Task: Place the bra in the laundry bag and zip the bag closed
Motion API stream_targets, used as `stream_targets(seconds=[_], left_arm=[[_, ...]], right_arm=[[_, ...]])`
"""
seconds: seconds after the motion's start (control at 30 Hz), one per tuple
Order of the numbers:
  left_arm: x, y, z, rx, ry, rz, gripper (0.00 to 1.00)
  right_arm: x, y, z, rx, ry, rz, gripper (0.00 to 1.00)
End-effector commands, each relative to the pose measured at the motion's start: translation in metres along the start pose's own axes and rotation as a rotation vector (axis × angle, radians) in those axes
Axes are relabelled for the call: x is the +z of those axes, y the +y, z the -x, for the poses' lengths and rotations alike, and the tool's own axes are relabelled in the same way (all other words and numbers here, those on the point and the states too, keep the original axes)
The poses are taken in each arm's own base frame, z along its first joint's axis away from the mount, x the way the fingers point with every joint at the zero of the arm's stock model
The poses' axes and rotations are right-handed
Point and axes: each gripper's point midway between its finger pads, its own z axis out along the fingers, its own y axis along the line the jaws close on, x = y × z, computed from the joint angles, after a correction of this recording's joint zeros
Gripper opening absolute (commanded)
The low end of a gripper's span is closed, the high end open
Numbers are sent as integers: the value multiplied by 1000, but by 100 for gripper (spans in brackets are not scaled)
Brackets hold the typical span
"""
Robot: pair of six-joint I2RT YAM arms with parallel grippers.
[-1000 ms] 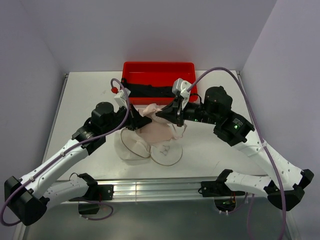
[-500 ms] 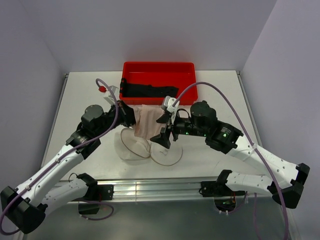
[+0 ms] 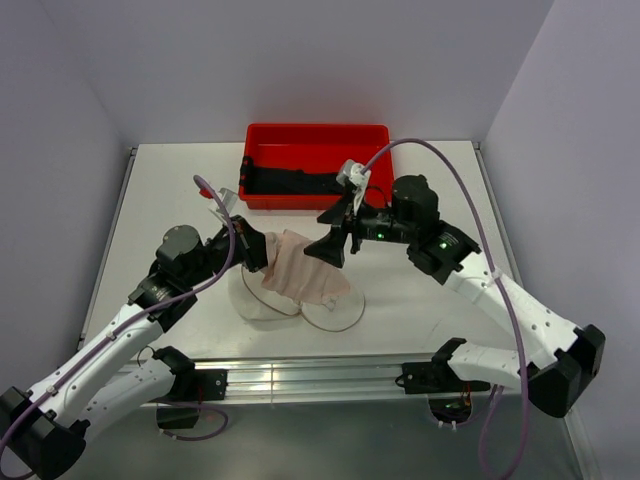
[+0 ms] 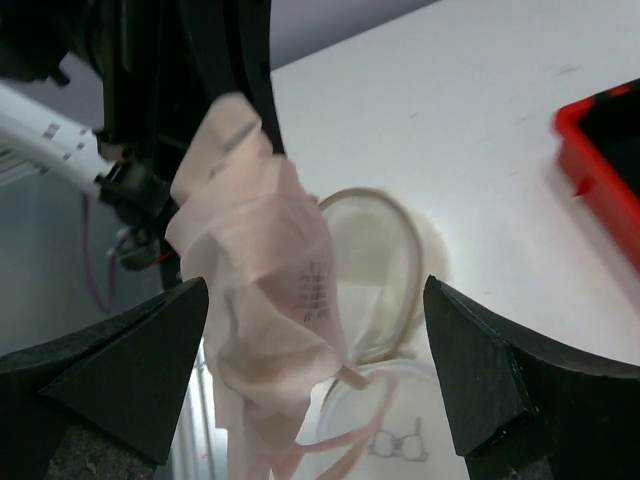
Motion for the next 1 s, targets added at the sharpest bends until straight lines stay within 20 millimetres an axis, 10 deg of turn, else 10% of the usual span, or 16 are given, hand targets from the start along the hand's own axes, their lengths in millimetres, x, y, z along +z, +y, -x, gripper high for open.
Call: stream_targets(seconds=[0.0,0.23,0.47,0.67,0.8,0.97], left_arm=[[-4,-26,15,66,-52,-119,0],[0,-24,13,61,-43,-118,0],[0,-25,9,58,-20,-129,4],[-4,-4,11,78,-18,6,45],[-16,28,22,88,-52,229,82],[-50,85,36,78,-143,604,74]], right_arm=[[6,28,-11,44,14,198,95],[-3,55,-20,58,-61,340,92],[11,43,-26,139,-78,314,47],[12,29,-22,165,-144,219,1],[11,13,-27,181,-138,126,0],[5,-24,-38,239,-152,-84,0]])
